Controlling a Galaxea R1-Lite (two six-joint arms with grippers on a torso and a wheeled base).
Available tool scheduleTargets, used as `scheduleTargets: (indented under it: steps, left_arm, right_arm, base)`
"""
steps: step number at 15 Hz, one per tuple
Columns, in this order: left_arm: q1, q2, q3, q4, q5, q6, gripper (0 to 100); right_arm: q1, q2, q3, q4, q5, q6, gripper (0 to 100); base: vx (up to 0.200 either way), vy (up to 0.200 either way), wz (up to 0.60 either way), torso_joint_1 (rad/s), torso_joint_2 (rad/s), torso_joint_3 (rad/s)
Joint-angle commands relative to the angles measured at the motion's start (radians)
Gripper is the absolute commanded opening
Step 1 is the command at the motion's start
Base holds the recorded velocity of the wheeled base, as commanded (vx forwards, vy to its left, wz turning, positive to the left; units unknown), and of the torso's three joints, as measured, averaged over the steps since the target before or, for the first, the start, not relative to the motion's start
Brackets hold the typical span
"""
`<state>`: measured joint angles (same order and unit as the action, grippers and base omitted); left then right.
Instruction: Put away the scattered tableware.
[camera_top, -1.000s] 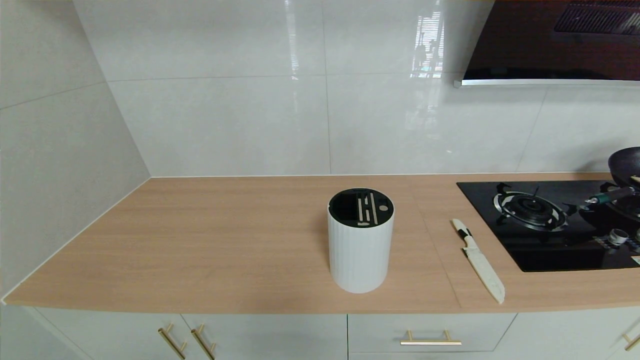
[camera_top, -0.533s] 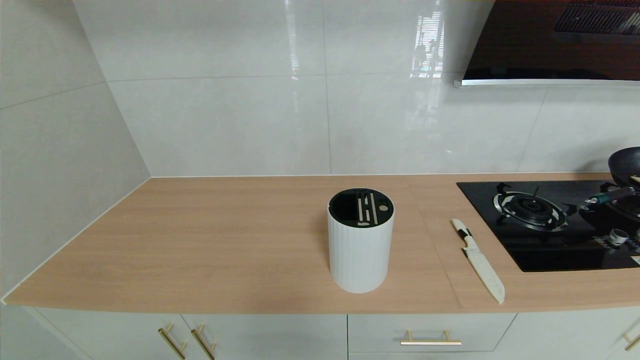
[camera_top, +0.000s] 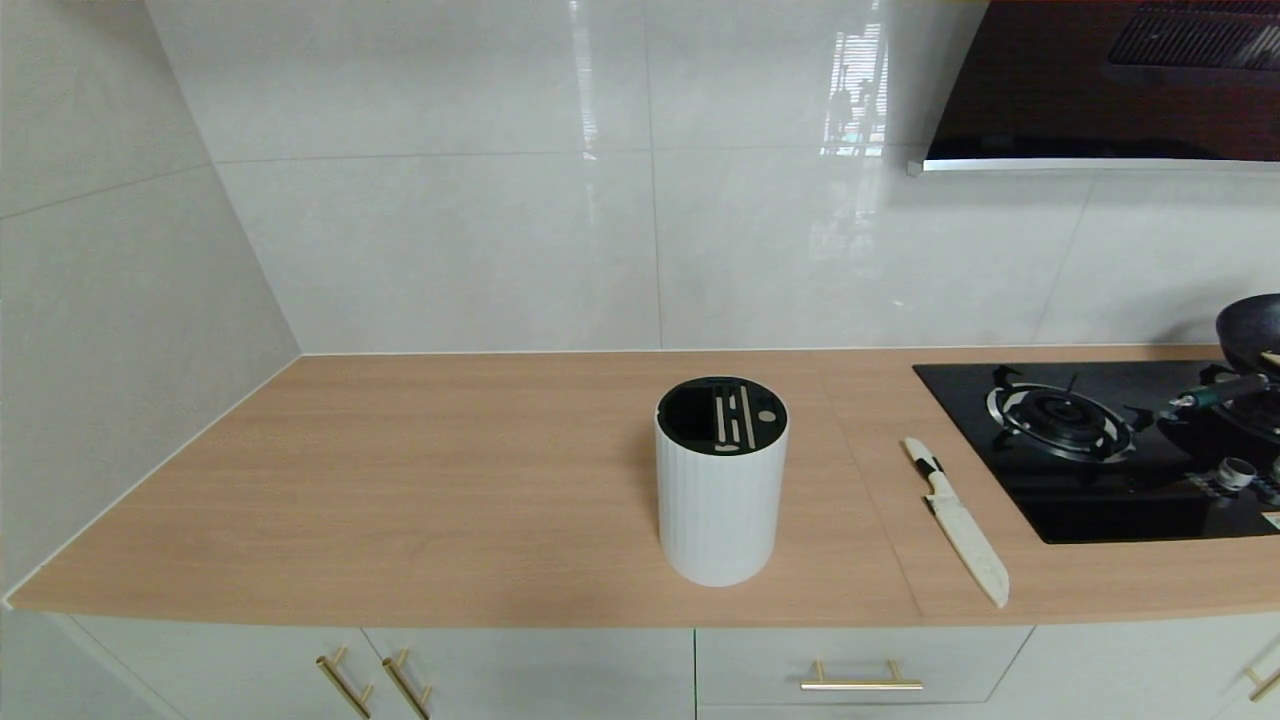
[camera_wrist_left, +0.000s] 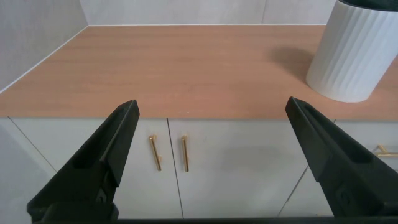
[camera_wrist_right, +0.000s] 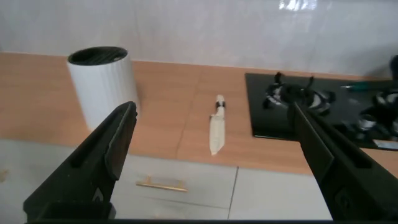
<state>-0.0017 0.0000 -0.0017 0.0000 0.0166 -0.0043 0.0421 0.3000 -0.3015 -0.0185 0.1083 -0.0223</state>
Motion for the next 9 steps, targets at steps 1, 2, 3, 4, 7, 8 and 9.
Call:
scheduleTargets:
  steps: [1,2,3,4,7,8,9]
  left_arm:
    - [0.000,0.002,0.000,0.000,0.000,0.000,100]
    - [0.000,0.002,0.000,0.000,0.000,0.000,100]
    - [0.000,0.002,0.000,0.000,0.000,0.000,100]
    - [0.000,0.002,0.000,0.000,0.000,0.000,100]
    - [0.000,0.002,0.000,0.000,0.000,0.000,100]
    - [0.000,0.002,0.000,0.000,0.000,0.000,100]
    - [0.000,0.002,0.000,0.000,0.000,0.000,100]
  right_arm:
    - [0.019,0.401,-0.163,-0.017,0.025,0.001,100]
    - [0.019,0.499,-0.212,-0.018,0.025,0.001,100]
    - [0.022,0.571,-0.249,-0.018,0.028,-0.005,100]
    - [0.025,0.654,-0.288,-0.018,0.030,-0.025,100]
    - [0.028,0.795,-0.352,-0.020,0.030,-0.031,100]
    - [0.033,1.030,-0.452,-0.083,0.028,-0.045,100]
    - [0.032,1.140,-0.487,-0.130,0.025,-0.045,100]
  base:
    - [0.000,0.000,0.00,0.000,0.00,0.000]
    - [0.000,0.000,0.00,0.000,0.00,0.000]
    - [0.000,0.000,0.00,0.000,0.00,0.000]
    - [0.000,0.000,0.00,0.000,0.00,0.000]
    - [0.000,0.000,0.00,0.000,0.00,0.000]
    - [0.000,0.000,0.00,0.000,0.00,0.000]
    - [0.000,0.000,0.00,0.000,0.00,0.000]
